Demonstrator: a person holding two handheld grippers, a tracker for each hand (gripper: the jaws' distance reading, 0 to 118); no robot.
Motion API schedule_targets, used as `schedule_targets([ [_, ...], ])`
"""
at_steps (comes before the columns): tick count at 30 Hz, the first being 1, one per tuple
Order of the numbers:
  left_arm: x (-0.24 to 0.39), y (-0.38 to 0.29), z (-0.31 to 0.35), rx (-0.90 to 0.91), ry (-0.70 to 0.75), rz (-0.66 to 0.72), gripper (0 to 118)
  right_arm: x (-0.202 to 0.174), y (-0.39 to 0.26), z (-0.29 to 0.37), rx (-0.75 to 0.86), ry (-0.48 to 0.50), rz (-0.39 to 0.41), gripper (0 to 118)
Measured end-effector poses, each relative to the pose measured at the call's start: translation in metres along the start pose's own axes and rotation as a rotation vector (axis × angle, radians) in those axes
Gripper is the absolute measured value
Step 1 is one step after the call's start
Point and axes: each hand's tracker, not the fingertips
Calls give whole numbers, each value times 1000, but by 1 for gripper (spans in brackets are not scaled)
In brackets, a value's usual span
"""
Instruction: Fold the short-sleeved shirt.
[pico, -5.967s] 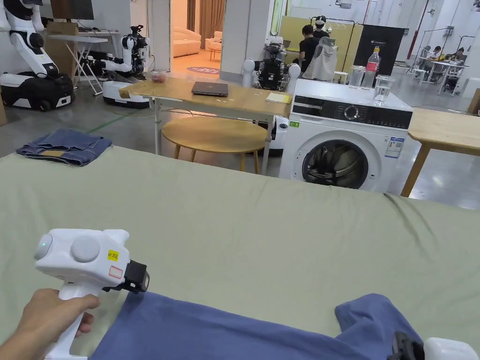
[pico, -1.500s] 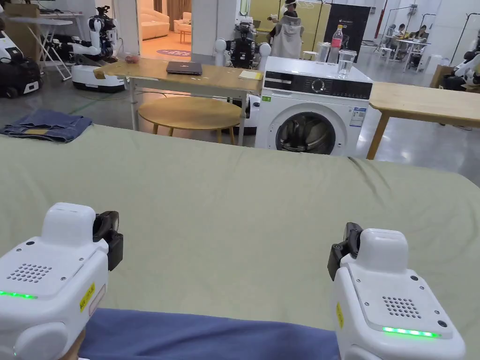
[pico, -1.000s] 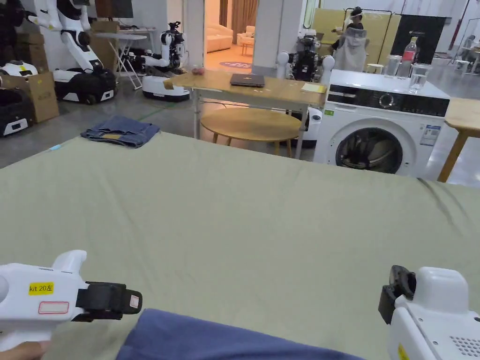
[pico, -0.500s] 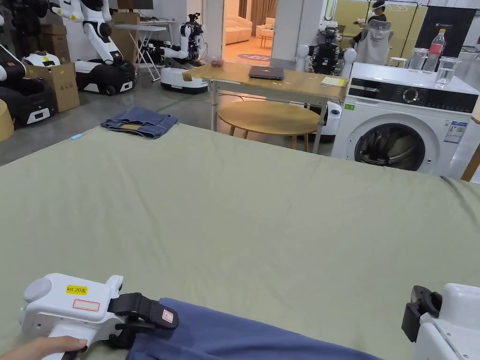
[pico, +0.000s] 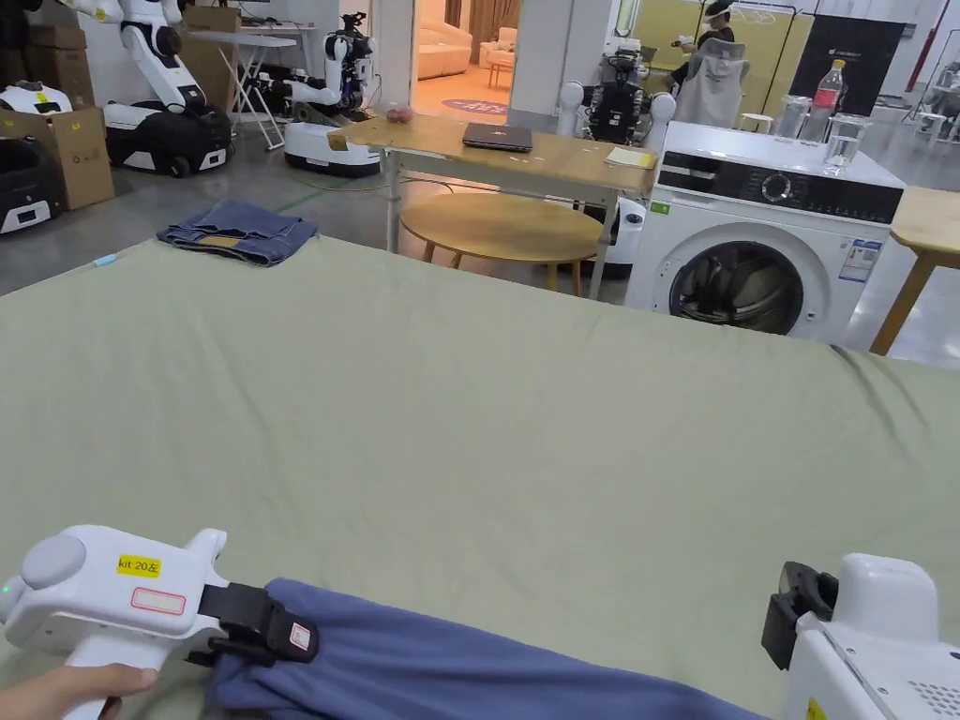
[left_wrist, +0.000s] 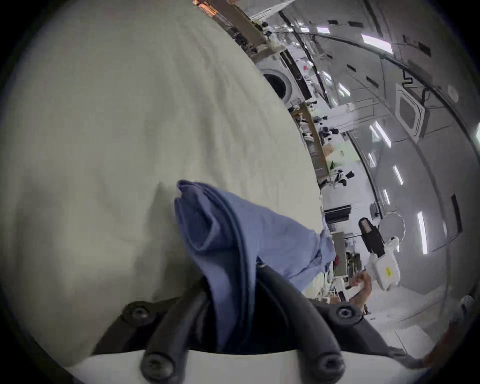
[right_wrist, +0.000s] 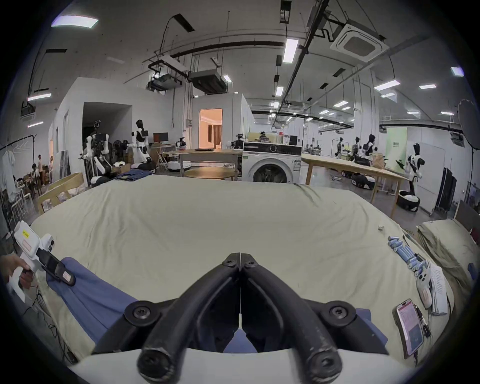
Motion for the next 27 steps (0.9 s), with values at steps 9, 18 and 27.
schedule_targets([
  [9,32,25,49,69,142,-105,0,1,6,-3,34,-16,-19,0],
  [18,77,17,73,85,306,-150,0,-7,6,-5,35,13,-19,0],
  [27,142,2,40,11,52,-209,0,-10,6,-2,31,29,-27,0],
])
